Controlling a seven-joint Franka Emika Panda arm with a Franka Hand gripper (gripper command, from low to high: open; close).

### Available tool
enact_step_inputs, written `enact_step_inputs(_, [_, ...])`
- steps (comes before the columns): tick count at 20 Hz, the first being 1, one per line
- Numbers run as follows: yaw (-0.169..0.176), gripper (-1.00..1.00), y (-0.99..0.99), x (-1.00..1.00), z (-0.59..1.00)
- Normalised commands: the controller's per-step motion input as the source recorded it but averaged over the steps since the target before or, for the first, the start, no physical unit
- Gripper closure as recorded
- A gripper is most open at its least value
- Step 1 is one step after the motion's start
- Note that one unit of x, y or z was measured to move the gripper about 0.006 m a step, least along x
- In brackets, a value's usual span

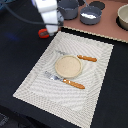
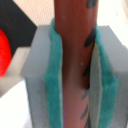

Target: Place the fish, sausage, and tomato into the frying pan.

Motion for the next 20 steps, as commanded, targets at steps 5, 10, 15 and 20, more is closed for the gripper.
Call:
enact_step_inputs(5, [0.000, 1.00, 0.84, 0.86, 0.89])
enact_step_inputs(10, [0.000, 1.00, 0.82, 0.85, 0.53])
enact_step_inputs(15, [0.000, 1.00, 0.73, 0.95, 0.18])
enact_step_inputs(20, [0.000, 1.00, 0.75, 0.89, 0.02])
